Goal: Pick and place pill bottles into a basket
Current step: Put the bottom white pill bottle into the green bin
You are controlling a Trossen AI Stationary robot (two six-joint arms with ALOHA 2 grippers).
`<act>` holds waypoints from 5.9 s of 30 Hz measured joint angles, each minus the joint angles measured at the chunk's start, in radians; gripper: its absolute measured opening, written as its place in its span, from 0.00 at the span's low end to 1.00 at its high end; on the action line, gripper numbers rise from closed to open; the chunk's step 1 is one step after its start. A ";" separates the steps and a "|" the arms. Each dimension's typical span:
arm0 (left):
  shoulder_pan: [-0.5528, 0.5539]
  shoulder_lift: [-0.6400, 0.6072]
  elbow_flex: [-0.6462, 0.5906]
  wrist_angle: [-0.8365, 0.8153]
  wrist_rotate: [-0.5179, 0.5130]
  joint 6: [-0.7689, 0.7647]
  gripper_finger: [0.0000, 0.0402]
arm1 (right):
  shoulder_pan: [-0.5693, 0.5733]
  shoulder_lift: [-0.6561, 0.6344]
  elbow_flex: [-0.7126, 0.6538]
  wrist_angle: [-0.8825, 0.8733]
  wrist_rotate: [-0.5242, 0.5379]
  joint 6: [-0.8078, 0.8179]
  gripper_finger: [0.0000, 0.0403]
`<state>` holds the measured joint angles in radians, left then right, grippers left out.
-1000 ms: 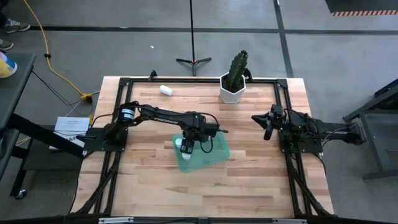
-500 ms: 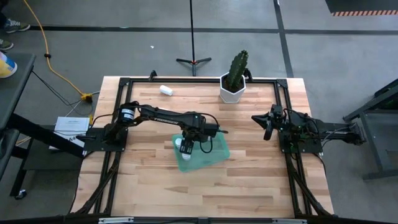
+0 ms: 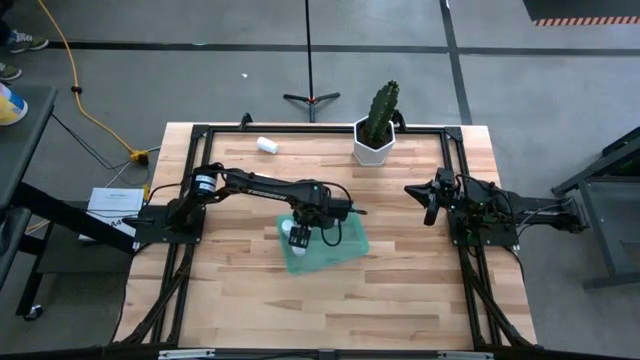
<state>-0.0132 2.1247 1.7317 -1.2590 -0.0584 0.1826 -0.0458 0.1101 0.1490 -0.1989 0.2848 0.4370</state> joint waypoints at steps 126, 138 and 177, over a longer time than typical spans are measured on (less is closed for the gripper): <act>0.530 -0.324 -0.668 0.384 -0.049 0.436 0.53 | 0.000 0.000 0.000 -0.014 -0.022 0.011 0.03; 0.530 -0.321 -0.470 0.289 0.057 0.231 0.53 | 0.000 0.000 -0.001 -0.024 -0.022 0.011 0.03; 0.000 -0.319 -0.275 0.964 -0.049 -0.450 0.53 | 0.000 0.000 -0.001 -0.058 -0.056 0.027 0.03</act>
<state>-0.0128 1.8053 1.4568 -0.2949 -0.1076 -0.2679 -0.0456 0.1104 0.1482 -0.2573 0.2283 0.4641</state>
